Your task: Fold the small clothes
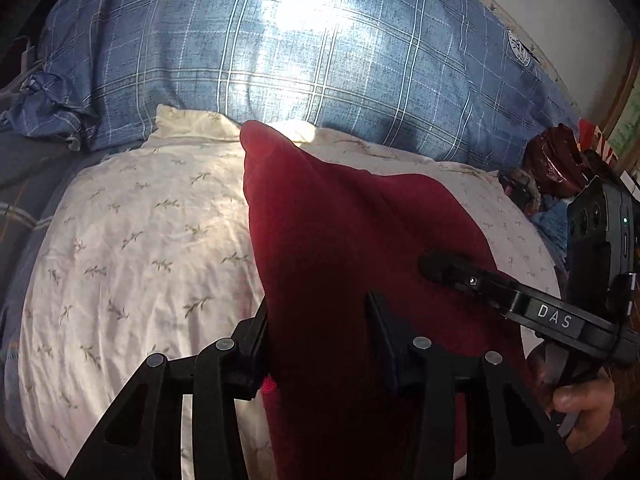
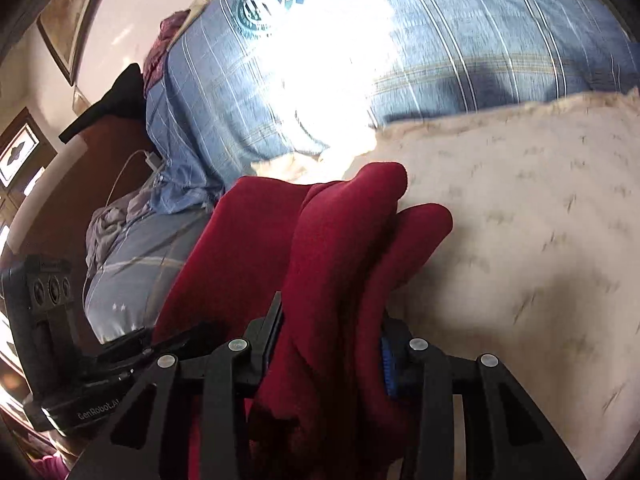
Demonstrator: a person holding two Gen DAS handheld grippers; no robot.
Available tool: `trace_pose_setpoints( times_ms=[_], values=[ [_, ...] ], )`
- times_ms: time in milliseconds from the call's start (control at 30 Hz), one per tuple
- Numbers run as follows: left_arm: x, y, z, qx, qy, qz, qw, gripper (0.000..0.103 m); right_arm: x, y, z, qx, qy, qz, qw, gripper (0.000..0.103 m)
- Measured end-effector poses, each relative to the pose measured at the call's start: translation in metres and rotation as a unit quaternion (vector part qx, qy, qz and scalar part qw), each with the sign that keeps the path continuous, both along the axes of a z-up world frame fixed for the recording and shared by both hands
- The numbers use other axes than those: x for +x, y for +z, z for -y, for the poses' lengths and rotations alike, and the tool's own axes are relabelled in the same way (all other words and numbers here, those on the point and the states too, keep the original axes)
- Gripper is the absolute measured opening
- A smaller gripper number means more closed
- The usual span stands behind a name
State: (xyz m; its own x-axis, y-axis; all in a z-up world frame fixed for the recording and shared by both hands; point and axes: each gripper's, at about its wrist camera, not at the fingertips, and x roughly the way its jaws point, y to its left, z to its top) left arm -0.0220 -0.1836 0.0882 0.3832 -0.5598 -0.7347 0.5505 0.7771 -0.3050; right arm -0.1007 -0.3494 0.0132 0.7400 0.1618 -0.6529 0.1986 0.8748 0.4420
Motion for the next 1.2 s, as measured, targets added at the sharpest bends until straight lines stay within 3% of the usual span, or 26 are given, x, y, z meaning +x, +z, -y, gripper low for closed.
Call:
trace_pose_setpoints(
  times_ms=[67, 100, 200, 267, 400, 500, 633, 733, 867, 933, 1200],
  values=[
    [-0.004, -0.013, -0.008, 0.008, 0.009, -0.02, 0.9997, 0.047, -0.001, -0.01, 0.0, -0.017, -0.012, -0.025, 0.999, 0.047],
    [-0.004, -0.022, -0.012, 0.012, 0.017, -0.033, 0.9992, 0.055, -0.003, -0.012, 0.0, -0.031, -0.018, -0.036, 0.999, 0.054],
    [-0.006, -0.021, -0.025, 0.003, 0.031, -0.031, 0.999, 0.065, -0.018, 0.0, -0.001, -0.053, -0.028, -0.034, 0.998, 0.056],
    [-0.011, -0.011, -0.029, 0.013, 0.042, -0.012, 0.9989, 0.066, -0.029, 0.017, -0.008, -0.09, -0.028, -0.022, 0.995, 0.056],
    [-0.019, 0.0, -0.028, 0.039, 0.059, 0.022, 0.9973, 0.068, -0.036, 0.041, -0.045, -0.149, 0.036, 0.0, 0.988, 0.046],
    [-0.027, -0.001, -0.026, 0.048, 0.066, 0.031, 0.9962, 0.07, -0.034, 0.033, -0.069, -0.184, 0.073, -0.008, 0.98, 0.039],
    [-0.037, 0.0, -0.026, 0.046, 0.071, 0.042, 0.9955, 0.072, -0.023, -0.005, -0.069, -0.219, 0.056, -0.068, 0.972, 0.032],
    [-0.04, 0.003, -0.027, 0.054, 0.079, 0.056, 0.9939, 0.072, -0.026, -0.003, -0.065, -0.2, 0.045, -0.054, 0.977, 0.032],
    [-0.049, 0.011, -0.024, 0.068, 0.084, 0.081, 0.9909, 0.072, -0.038, 0.021, -0.065, -0.197, 0.029, -0.034, 0.979, 0.043],
    [-0.055, 0.018, -0.025, 0.063, 0.089, 0.093, 0.9896, 0.072, -0.041, 0.032, -0.066, -0.21, 0.007, -0.02, 0.977, 0.062],
    [-0.073, 0.043, -0.031, 0.054, 0.099, 0.129, 0.9853, 0.072, -0.044, 0.046, -0.067, -0.239, -0.048, -0.018, 0.97, 0.071]
  ],
)
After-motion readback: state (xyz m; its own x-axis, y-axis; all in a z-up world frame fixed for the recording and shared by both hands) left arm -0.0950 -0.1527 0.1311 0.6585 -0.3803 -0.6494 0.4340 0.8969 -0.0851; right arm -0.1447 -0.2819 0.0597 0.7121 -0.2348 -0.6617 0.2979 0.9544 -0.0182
